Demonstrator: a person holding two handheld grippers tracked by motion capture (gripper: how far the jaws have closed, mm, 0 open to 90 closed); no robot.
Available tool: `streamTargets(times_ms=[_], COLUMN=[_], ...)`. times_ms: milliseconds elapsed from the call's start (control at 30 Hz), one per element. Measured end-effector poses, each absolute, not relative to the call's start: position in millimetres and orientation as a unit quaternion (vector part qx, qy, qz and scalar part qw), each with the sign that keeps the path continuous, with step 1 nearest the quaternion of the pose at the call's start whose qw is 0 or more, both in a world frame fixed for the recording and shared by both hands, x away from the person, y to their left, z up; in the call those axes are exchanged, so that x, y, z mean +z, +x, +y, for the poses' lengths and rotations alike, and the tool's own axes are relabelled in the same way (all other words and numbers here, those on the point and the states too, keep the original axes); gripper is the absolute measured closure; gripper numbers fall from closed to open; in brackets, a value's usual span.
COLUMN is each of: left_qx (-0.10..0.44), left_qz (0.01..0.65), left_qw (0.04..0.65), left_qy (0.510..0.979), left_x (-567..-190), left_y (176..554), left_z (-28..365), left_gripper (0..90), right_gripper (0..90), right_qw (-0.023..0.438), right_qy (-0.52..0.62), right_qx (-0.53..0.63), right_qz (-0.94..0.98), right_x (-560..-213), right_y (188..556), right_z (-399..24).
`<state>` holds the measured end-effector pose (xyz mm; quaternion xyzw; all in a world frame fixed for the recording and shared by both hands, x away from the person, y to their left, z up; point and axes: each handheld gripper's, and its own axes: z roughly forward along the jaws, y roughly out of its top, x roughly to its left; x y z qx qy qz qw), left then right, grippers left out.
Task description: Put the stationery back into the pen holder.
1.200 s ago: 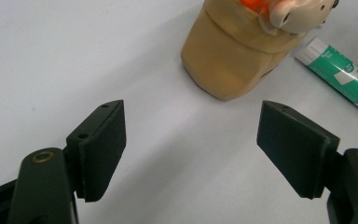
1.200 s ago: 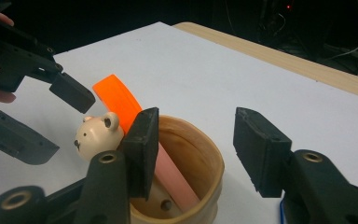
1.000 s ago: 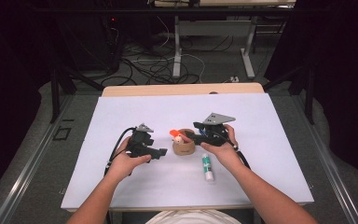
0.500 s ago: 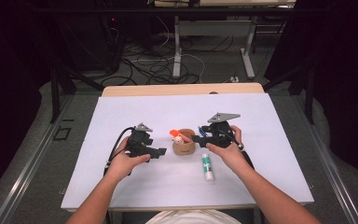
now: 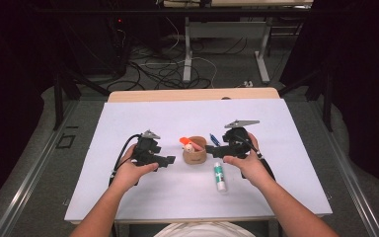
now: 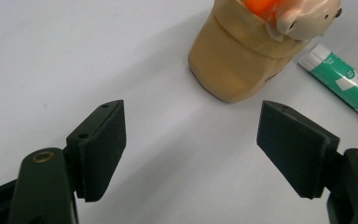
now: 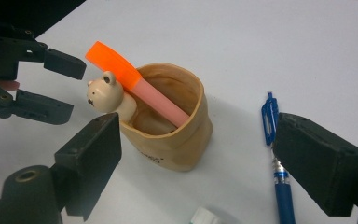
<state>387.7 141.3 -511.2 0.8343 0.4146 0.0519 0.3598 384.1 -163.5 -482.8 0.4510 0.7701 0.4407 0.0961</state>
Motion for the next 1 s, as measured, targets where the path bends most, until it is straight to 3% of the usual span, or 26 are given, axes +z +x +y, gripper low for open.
streamTargets(times_ms=[367,567,1000], left_qx=[0.047,0.050,0.046], left_qz=[0.419,0.412,0.426], left_qw=[0.369,0.369,0.372], left_qy=[0.828,0.832,0.824], left_x=[-506,-503,-505], left_y=[391,389,374], left_z=[137,133,139], left_gripper=[24.6,24.6,24.0], right_gripper=[15.6,27.2,34.2], right_qw=[0.077,0.056,0.004], right_qy=[0.468,0.476,0.517], right_qx=[0.433,0.426,0.364], right_qz=[0.766,0.768,0.775], right_x=[-483,-483,-493], right_y=[376,369,356], right_z=[-169,-170,-175])
